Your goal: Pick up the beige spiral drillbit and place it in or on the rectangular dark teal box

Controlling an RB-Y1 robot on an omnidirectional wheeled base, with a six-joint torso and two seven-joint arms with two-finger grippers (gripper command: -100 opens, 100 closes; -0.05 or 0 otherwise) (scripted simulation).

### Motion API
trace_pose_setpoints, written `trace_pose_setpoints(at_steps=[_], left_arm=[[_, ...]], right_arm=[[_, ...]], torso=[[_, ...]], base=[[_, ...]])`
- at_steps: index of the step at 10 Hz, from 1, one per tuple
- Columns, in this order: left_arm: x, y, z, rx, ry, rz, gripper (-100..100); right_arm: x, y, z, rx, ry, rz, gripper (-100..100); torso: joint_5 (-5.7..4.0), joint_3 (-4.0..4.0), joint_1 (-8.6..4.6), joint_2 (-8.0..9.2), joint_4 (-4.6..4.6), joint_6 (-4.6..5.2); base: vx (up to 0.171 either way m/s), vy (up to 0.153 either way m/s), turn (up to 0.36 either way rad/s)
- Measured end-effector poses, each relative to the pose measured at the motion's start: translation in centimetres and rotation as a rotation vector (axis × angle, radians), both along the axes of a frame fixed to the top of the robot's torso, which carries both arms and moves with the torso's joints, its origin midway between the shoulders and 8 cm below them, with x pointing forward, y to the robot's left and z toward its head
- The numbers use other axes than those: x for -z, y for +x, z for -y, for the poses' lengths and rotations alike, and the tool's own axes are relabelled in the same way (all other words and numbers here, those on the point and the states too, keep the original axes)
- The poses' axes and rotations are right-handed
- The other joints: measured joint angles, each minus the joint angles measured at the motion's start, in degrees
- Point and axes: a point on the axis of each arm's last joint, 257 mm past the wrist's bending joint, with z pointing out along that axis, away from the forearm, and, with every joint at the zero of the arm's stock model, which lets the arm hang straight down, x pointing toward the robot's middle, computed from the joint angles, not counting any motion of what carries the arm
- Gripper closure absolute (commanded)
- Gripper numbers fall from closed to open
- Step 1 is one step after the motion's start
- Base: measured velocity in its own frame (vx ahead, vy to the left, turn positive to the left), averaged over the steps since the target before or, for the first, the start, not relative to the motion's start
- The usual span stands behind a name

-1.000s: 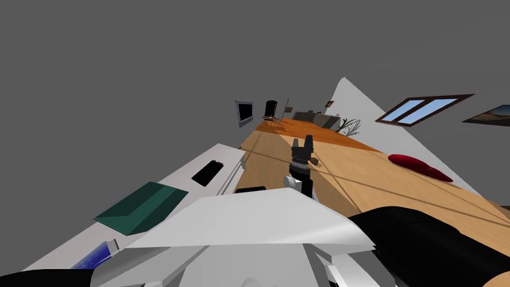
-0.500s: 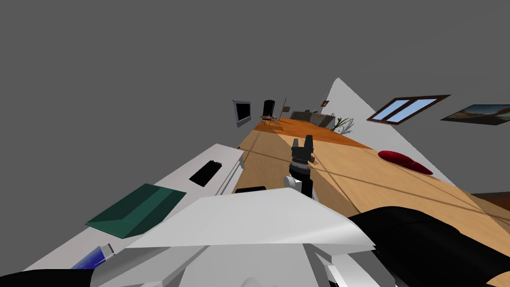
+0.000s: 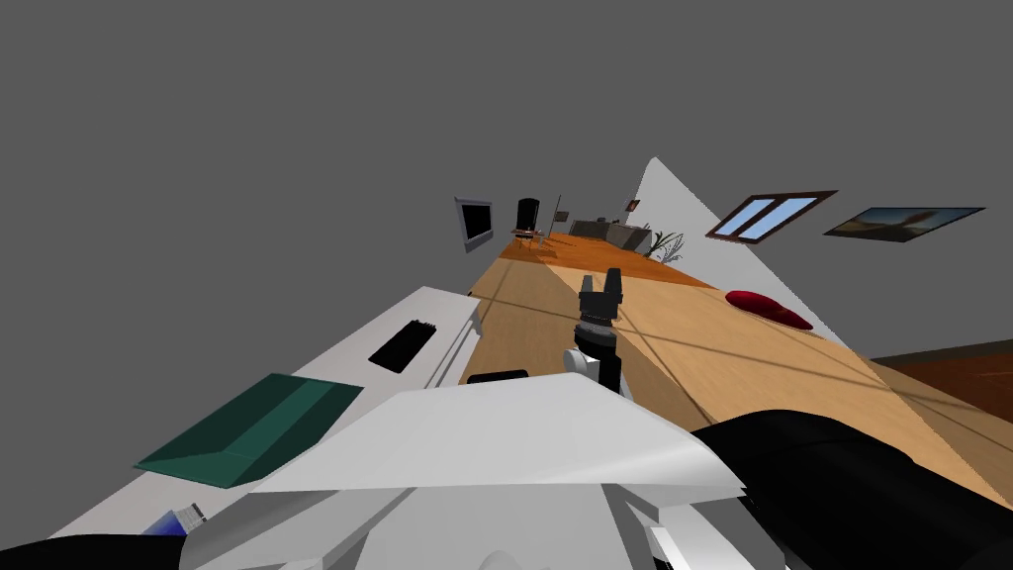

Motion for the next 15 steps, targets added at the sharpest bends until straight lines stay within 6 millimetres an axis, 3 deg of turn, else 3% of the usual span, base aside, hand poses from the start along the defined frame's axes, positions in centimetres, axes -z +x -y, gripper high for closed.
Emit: trace_pose_setpoints(at_steps=[3, 8, 15], left_arm=[[-3.0, 0.5, -3.0, -0.042, 0.018, 0.007, 100], [-7.2, 2.4, -6.2, -0.113, 0.025, 0.022, 100], [-11.4, 4.3, -8.1, -0.205, 0.002, 0.032, 100]], right_arm=[[0.0, 0.0, 0.0, 0.0, 0.0, 0.0, 0], [0.0, 0.0, 0.0, 0.0, 0.0, 0.0, 0], [0.0, 0.0, 0.0, 0.0, 0.0, 0.0, 0]], torso=[[0.02, 0.02, 0.08, 0.03, 0.01, -0.01], [0.09, -0.01, 0.3, -0.04, 0.02, 0.05], [0.16, -0.01, 0.37, -0.06, 0.02, 0.04]], base=[[-0.042, 0.011, -0.12], [-0.031, 0.054, -0.161], [-0.038, 0.084, -0.159]])
